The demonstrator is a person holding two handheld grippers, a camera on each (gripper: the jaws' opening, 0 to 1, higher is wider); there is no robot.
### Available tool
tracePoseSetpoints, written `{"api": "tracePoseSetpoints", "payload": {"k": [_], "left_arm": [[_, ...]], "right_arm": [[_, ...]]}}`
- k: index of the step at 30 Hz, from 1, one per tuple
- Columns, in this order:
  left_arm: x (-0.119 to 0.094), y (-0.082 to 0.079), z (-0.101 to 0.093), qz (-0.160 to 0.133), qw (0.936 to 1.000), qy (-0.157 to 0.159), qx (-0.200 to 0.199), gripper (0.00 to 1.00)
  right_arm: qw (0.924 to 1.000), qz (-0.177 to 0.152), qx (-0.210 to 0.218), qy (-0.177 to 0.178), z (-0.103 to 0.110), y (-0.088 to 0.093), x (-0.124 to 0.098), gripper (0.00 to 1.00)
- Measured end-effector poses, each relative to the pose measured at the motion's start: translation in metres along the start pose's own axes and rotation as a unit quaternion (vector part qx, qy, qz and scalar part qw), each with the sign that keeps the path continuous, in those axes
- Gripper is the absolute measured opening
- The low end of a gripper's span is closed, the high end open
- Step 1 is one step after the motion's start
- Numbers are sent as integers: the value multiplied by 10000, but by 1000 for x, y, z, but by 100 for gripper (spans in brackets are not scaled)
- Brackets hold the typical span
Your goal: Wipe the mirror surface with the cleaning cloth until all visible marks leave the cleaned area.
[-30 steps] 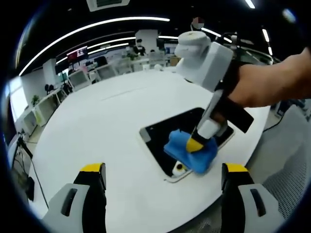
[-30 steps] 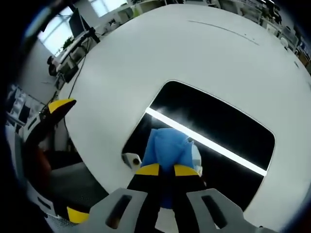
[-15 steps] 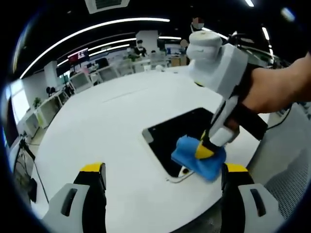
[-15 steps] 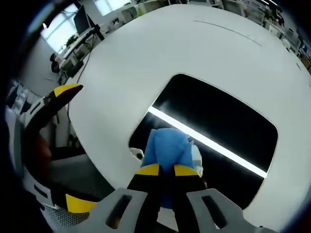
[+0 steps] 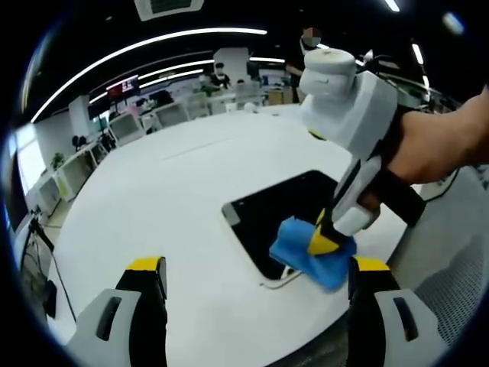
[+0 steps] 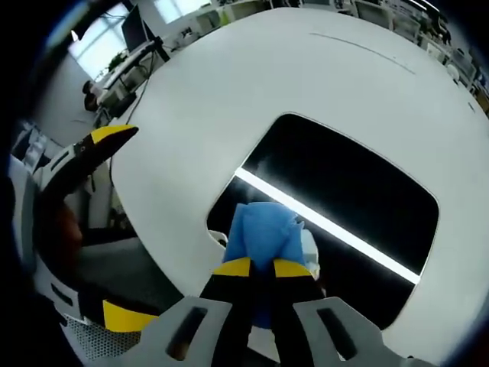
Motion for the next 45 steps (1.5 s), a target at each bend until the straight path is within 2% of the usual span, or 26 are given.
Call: {"api": "tracePoseSetpoints", "payload": {"k": [6, 20, 23, 34, 35, 36, 45], "left_arm": [[-2, -4, -1, -118, 9998, -26, -134, 99], [-1, -4, -4, -72, 9999, 41, -79, 99], [-1, -4, -1, -100, 9999, -36, -31, 99], [0, -3, -1, -48, 10000, -24, 1, 99], [-1, -4, 1, -128, 9998, -79, 135, 99], [-1, -4, 0, -147, 9998, -77, 104, 99], [1, -1, -2, -45, 10000, 9, 60, 99]], "right_arm": [[10000, 13, -36, -31, 2, 1, -1, 3], [9999, 20, 96, -127, -2, 0, -1, 3], [9999, 13, 83, -135, -2, 0, -1, 3], [9998, 23, 96, -149, -7, 0, -1, 3], [9998, 38, 126, -139, -8, 0, -1, 3], [9998, 47, 158, -138, -10, 0, -2, 3], [9997, 24, 223, -94, -23, 6, -9, 3]]}}
Point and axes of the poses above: the point that each gripper's makers call its tool centre point, and the gripper's own axes: x roughly forward along the fingers, z roughly to its left, y roughly out of its underside, the point moved 9 cm from there along -x, roughly backward along the fingers, and after that the axes turned 15 degrees about -z, right-handed, at the moved point
